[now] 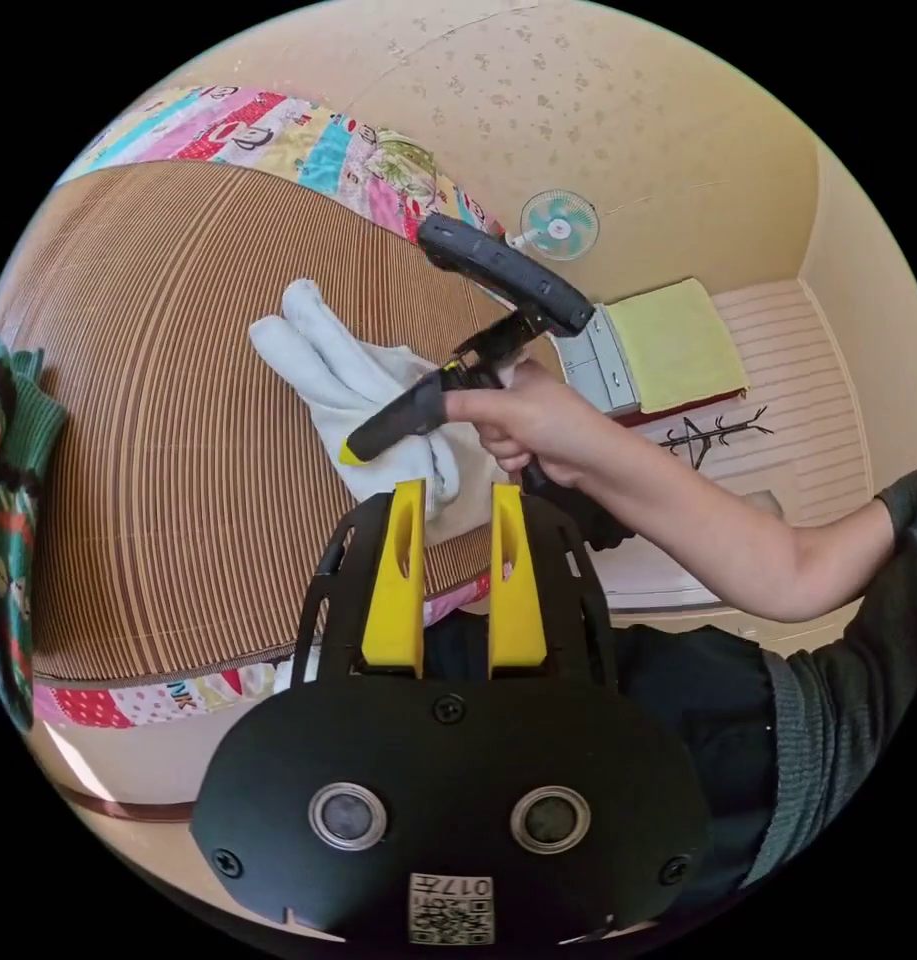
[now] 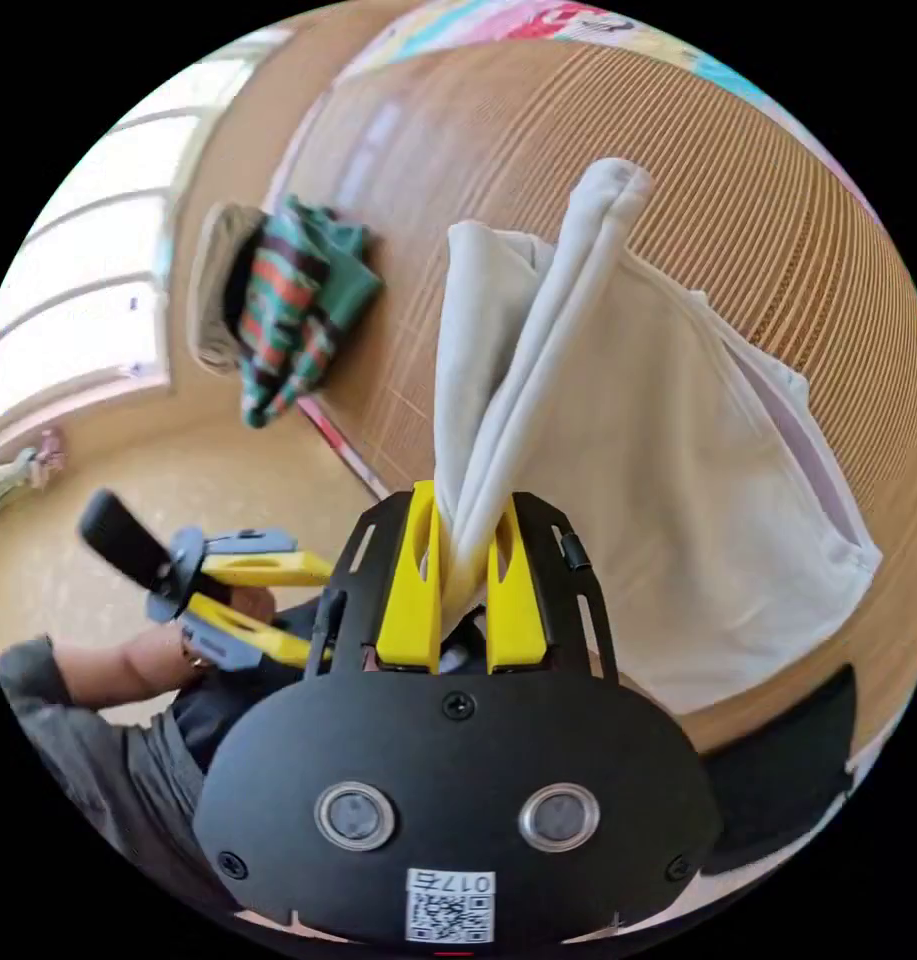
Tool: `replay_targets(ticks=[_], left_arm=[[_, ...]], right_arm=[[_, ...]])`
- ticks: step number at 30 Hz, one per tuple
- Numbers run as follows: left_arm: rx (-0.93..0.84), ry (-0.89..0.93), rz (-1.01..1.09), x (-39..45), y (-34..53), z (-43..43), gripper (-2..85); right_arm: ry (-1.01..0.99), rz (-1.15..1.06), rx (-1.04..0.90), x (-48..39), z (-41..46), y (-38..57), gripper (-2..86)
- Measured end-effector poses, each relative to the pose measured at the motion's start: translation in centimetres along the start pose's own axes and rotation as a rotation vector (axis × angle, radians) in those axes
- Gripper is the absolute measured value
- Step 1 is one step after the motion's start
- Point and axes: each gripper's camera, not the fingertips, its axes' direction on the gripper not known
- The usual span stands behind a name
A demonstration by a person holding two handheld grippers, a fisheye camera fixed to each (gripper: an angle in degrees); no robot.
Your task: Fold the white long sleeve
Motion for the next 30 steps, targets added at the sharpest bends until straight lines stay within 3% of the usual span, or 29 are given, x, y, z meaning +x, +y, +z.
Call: replay_targets(ticks=[3, 6, 12, 18, 23, 28, 30], left_arm=[[-0.06, -0.017, -0.034, -1.0, 1.6, -0.5, 10.7], [-0.097, -0.033, -0.089, -2.4, 2.5, 0.8, 11.1], [-0.168, -0.001, -0.151, -3.2, 0.6, 6.8, 12.0], [-0.205, 0.068, -0.204, -3.6, -3.8, 14.1, 18.0], [-0.247, 0.076, -0.248, -5.1, -7.5, 19.0, 21.0], [-0.493, 0.132, -0.183, -4.0, -9.5, 25.7, 20.7], [-0.537, 0.074, -0.178, -2.8, -9.6, 27.0, 20.2]], right_arm=[[-0.256, 0.015, 0.24, 5.8, -5.2, 7.7, 6.1], [-0.236, 0.094, 0.353, 11.6, -6.9, 15.1, 6.2], [-0.077, 0.438, 0.275, 23.7, -6.4, 25.3, 12.5], [-0.356, 0.433, 0.453, 30.4, -10.4, 30.0, 19.2], [-0.437, 0.36, 0.32, 33.4, -9.8, 27.6, 22.4], [-0.64, 0.258, 0.189, 35.1, -7.9, 25.7, 21.4], [-0.622, 0.27, 0.134, 34.7, -6.9, 25.4, 18.9]])
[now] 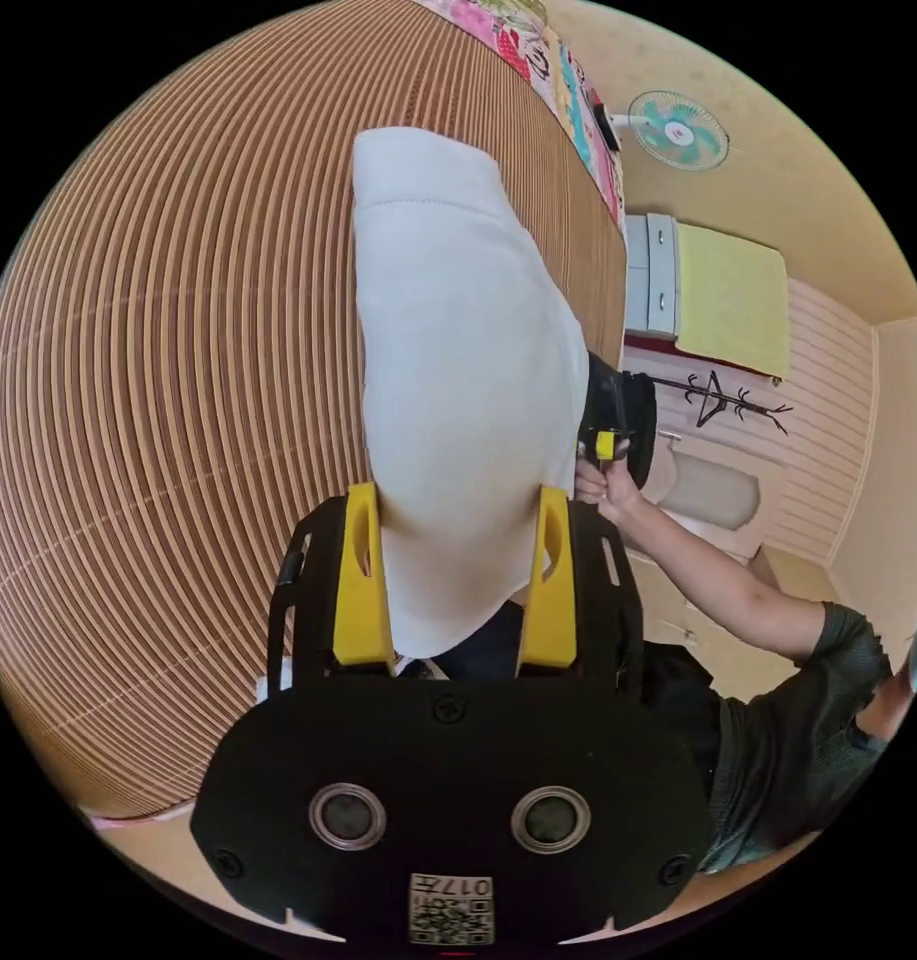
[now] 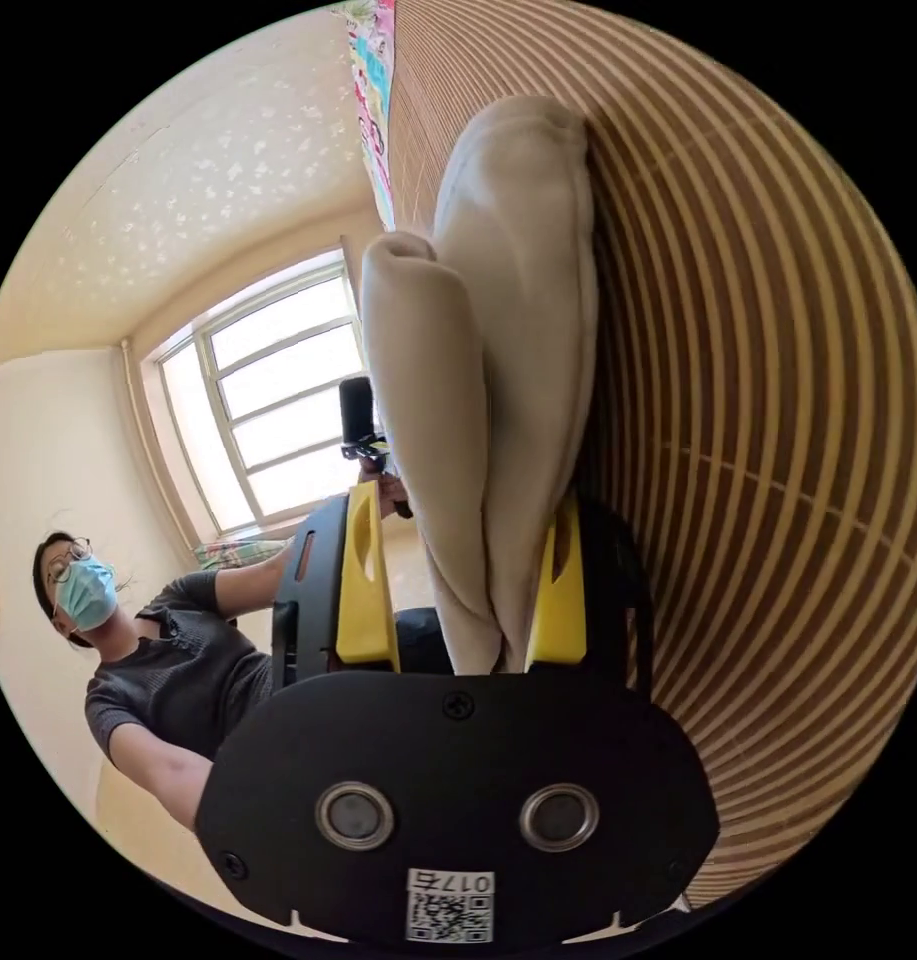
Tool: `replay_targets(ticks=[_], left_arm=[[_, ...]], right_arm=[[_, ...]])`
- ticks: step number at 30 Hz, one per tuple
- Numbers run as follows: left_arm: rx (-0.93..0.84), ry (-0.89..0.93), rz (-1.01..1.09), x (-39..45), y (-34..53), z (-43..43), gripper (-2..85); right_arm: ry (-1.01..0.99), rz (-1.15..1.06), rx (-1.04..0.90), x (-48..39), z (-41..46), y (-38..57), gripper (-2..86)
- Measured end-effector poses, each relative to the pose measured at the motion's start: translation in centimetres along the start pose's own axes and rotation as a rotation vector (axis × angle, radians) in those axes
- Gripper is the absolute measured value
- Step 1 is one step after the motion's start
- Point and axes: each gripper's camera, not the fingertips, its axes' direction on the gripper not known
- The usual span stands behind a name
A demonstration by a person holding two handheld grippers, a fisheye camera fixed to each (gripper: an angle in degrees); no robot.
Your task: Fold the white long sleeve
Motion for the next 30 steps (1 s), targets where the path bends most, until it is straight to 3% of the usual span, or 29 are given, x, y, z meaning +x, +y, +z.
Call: replay_targets(ticks=[2, 7, 14, 19, 22, 25, 27, 30], left_arm=[[0.003, 0.0, -0.018, 0.6, 0.0, 0.5, 18.8], [-0.046, 0.03, -0.02, 1.9, 4.0, -1.7, 14.6], [0.05, -0.024, -0.043, -0.2, 19.4, -14.9, 14.1], [0.245, -0.181, -0.066, -1.9, 30.7, -30.6, 14.6], [0.336, -0.301, -0.137, -4.4, 33.2, -37.2, 15.6], [0.455, -0.456, -0.347, -9.1, 34.8, -40.4, 15.1], [0.543, -0.512, -0.479, -11.9, 36.6, -40.5, 13.7], [0.693, -0.399, -0.495, -13.7, 39.9, -37.4, 13.5]], right_arm=[[0.073, 0.024, 0.005, -0.8, 0.5, 0.5, 16.6], [-0.009, -0.039, -0.036, -5.1, 5.4, 3.0, 12.9], [-0.008, -0.237, -0.174, -17.3, 24.2, 3.2, 12.2], [-0.049, -0.327, -0.162, -26.3, 37.5, -0.8, 12.4], [-0.028, -0.228, -0.089, -28.3, 44.6, -4.3, 13.1], [0.13, -0.076, -0.071, -26.5, 50.2, -7.0, 13.7], [0.259, 0.047, -0.165, -24.0, 53.2, -7.8, 14.0], [0.246, -0.062, -0.236, -23.9, 52.6, -6.3, 12.2]])
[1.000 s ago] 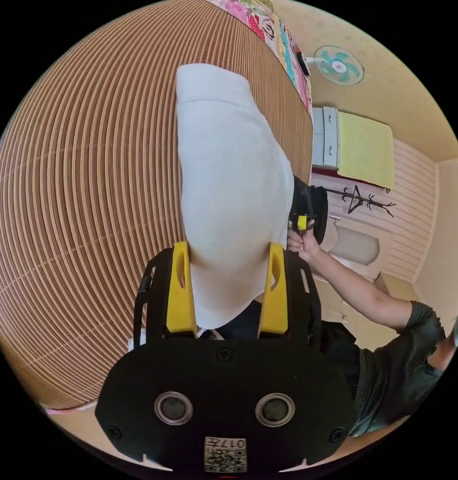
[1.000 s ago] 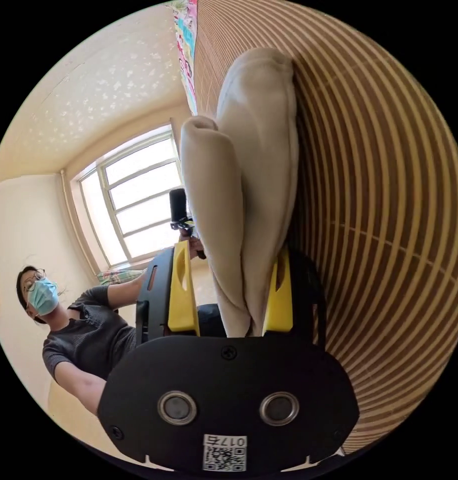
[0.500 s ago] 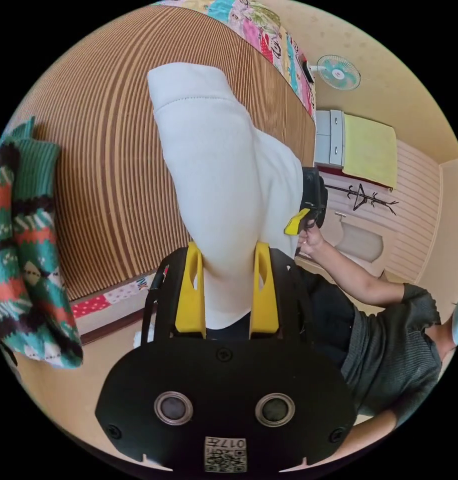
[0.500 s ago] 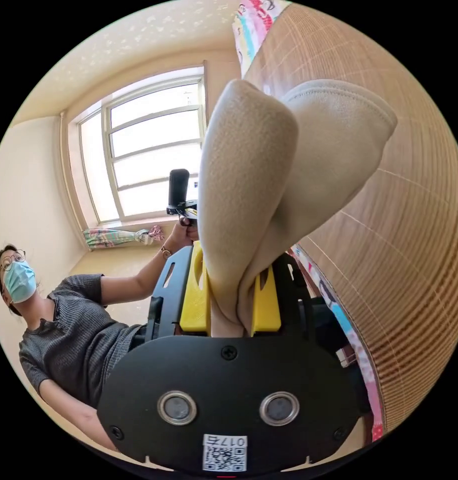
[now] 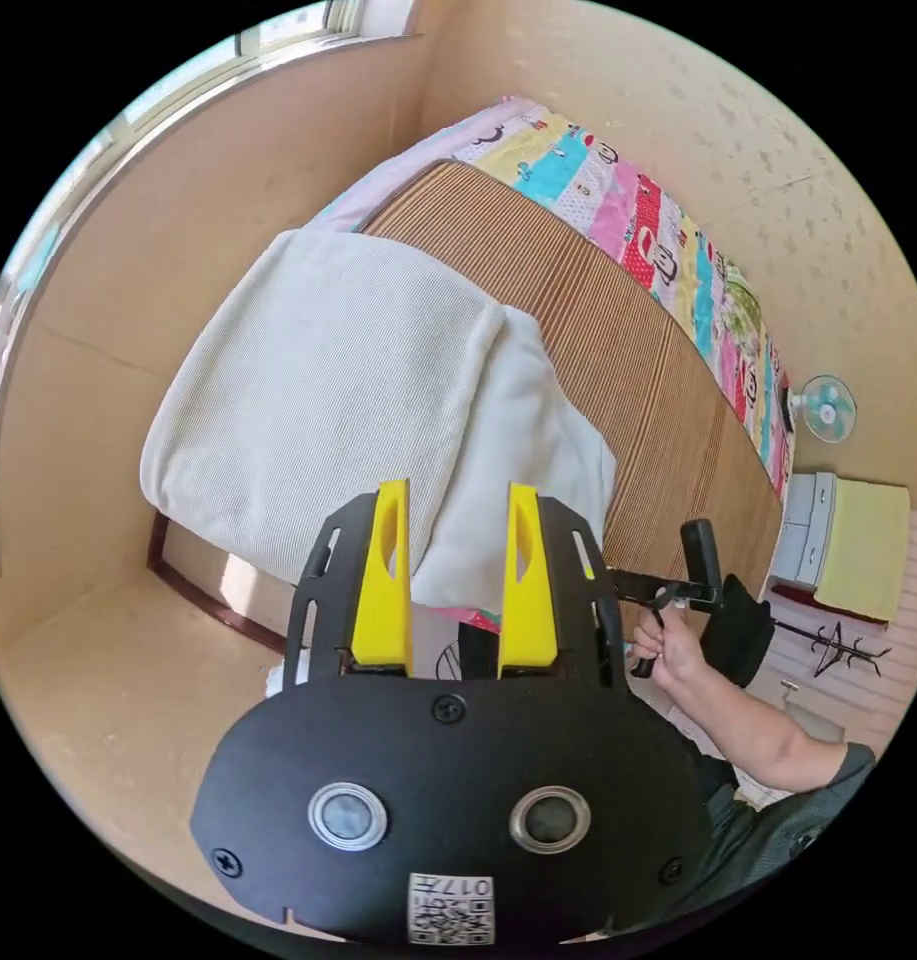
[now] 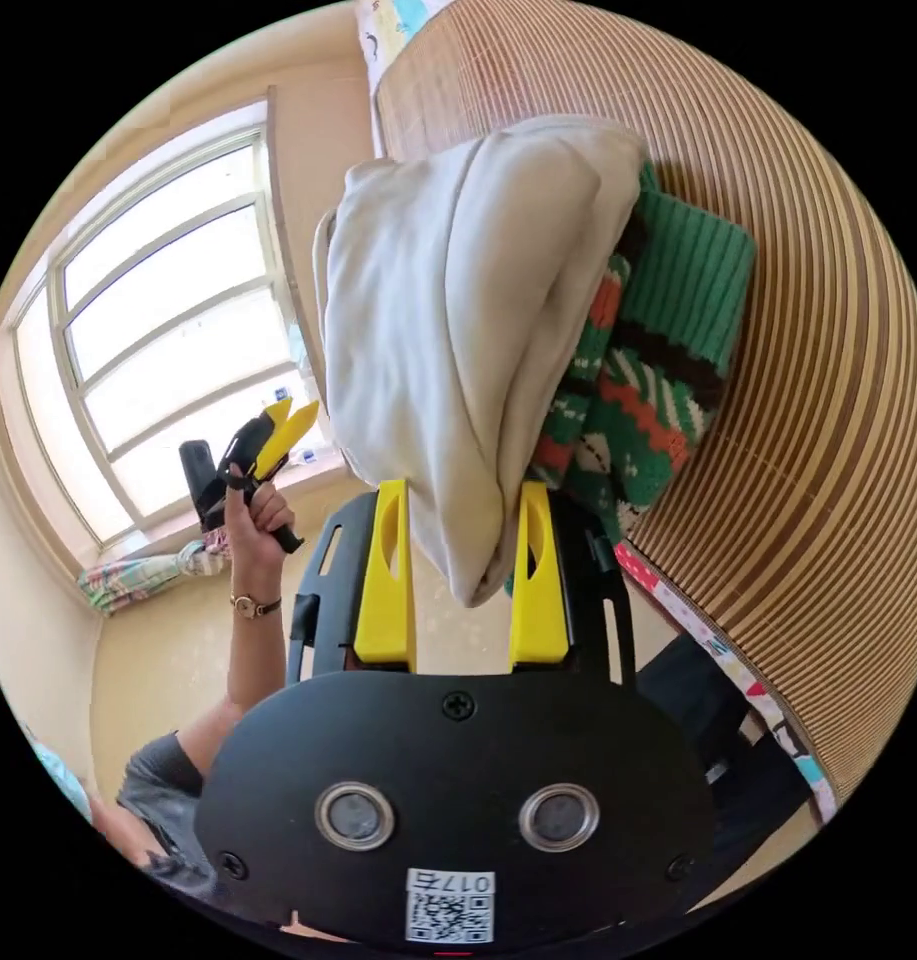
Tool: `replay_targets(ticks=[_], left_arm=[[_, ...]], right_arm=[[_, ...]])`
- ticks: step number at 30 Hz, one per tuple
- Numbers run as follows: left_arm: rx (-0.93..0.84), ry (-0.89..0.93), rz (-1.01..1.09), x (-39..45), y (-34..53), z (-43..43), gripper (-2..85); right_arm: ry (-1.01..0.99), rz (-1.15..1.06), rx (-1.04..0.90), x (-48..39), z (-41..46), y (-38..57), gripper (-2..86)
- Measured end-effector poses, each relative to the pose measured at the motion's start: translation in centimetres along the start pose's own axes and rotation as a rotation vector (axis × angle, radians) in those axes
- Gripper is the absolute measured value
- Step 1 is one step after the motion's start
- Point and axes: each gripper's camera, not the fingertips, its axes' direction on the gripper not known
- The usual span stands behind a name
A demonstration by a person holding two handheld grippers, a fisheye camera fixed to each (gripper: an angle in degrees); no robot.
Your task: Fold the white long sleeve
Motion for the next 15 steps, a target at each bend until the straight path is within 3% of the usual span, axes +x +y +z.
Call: replay_targets(ticks=[4, 8, 12, 15], left_arm=[[0.129, 0.092, 0.104, 1.9, 8.6, 3.1, 12.2], [0.101, 0.144, 0.2, 4.6, 10.3, 8.4, 10.8], [0.163, -0.009, 0.003, 1.6, 8.1, 15.6, 2.9], [0.106, 0.02, -0.269, -2.9, 8.8, 23.0, 0.0]], right_arm=[[-0.037, -0.093, -0.088, 1.7, -3.7, 6.2, 5.4], [0.02, 0.101, 0.007, 5.7, -12.0, 16.2, 2.5], [0.081, 0.25, 0.226, 5.8, -20.4, 25.2, 1.1], [0.128, 0.289, 0.383, 3.7, -24.1, 30.0, 0.7]])
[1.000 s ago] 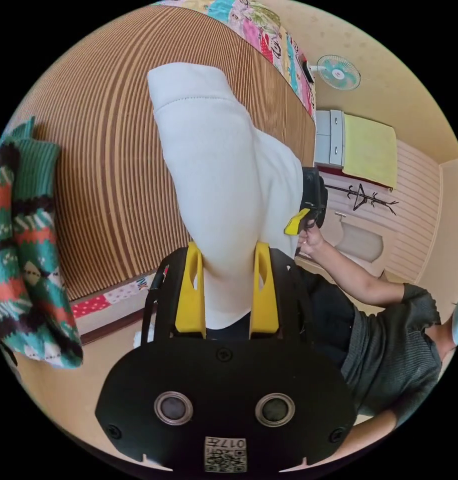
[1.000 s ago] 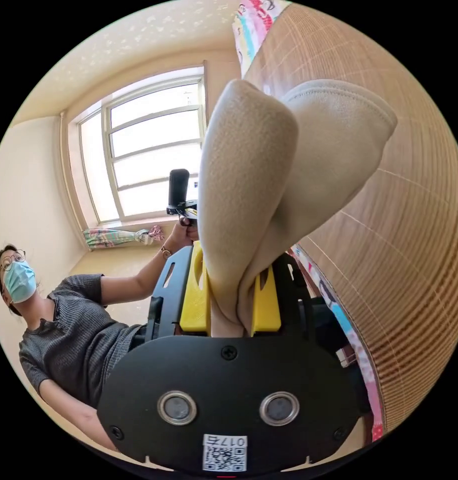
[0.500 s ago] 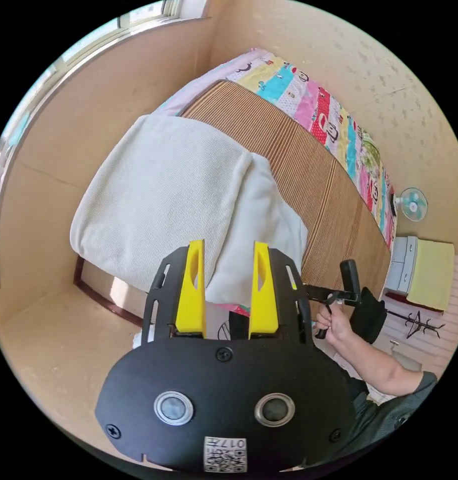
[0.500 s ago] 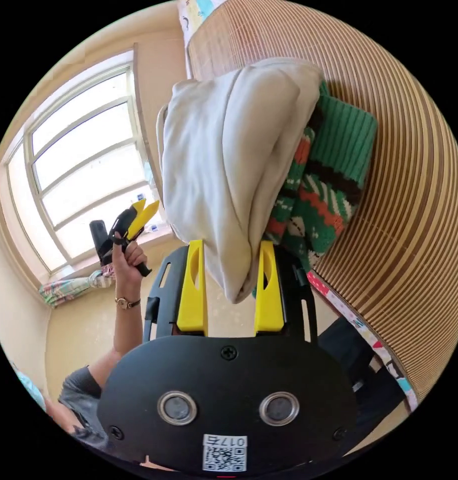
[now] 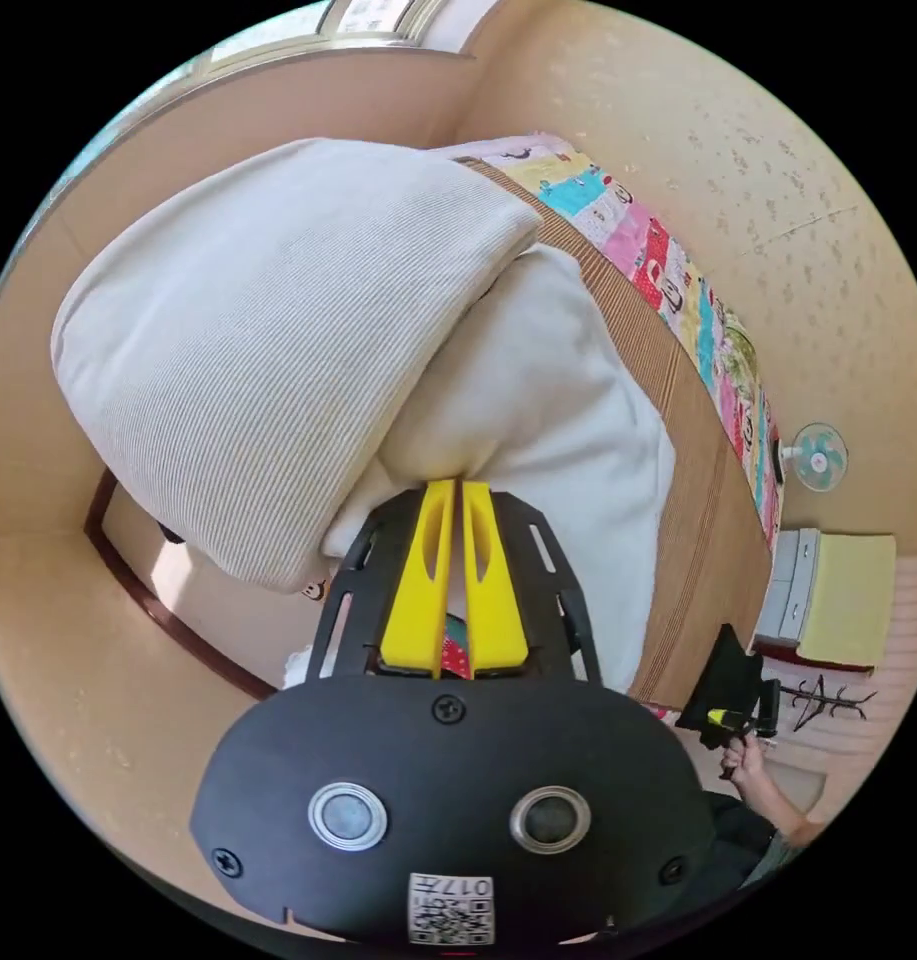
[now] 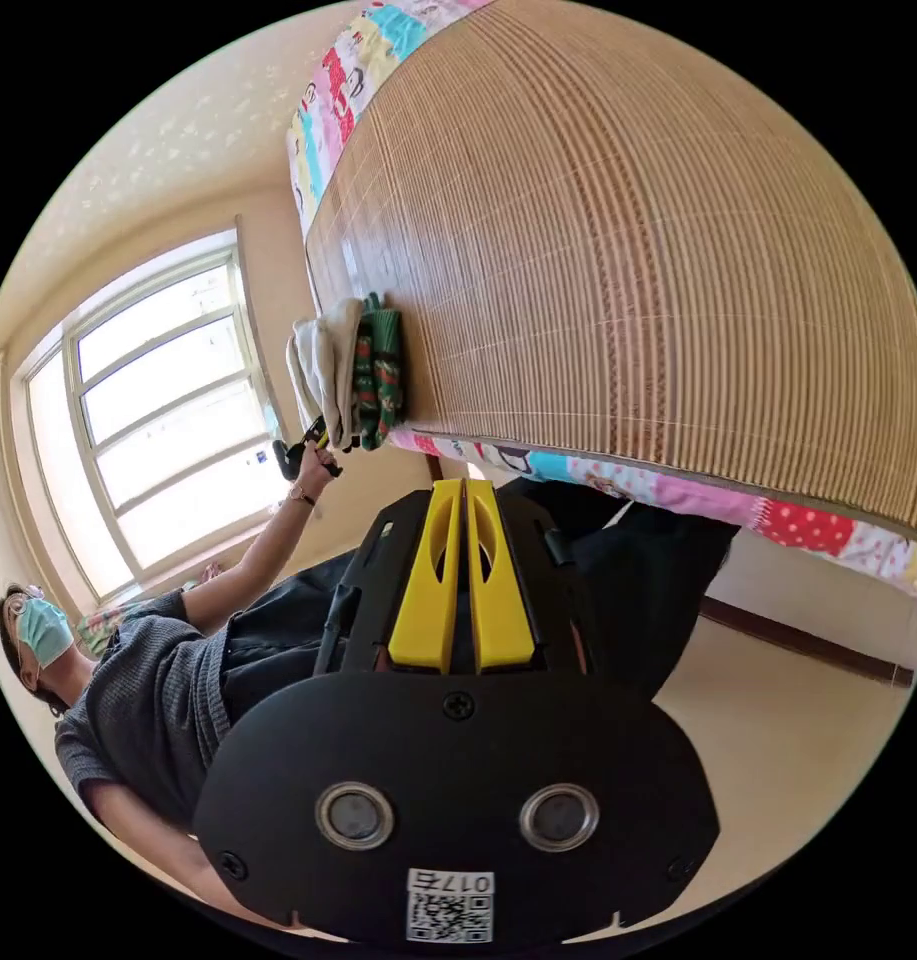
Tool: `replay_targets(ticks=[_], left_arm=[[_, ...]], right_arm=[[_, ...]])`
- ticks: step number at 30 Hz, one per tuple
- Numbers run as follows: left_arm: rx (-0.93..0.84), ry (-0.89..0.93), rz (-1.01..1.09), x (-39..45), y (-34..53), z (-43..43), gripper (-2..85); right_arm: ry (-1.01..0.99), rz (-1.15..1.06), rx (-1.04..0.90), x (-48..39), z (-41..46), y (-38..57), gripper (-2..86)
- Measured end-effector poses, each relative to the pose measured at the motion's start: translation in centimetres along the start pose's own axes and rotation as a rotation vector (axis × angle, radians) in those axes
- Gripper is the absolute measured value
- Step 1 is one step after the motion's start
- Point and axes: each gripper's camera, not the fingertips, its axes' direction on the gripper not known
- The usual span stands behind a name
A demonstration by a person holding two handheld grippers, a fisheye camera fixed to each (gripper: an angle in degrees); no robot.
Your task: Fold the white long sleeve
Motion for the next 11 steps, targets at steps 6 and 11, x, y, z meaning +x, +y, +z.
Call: replay_targets(ticks=[6, 11], left_arm=[[0.089, -0.089, -0.049, 2.5, 1.7, 1.4, -0.5], [0.074, -0.139, 0.383, 11.4, 4.9, 0.7, -0.5]], right_arm=[[-0.066, 0.02, 0.267, -1.7, -5.1, 7.2, 0.5], [-0.083, 0.104, 0.47, -1.7, -7.3, 12.4, 0.5]])
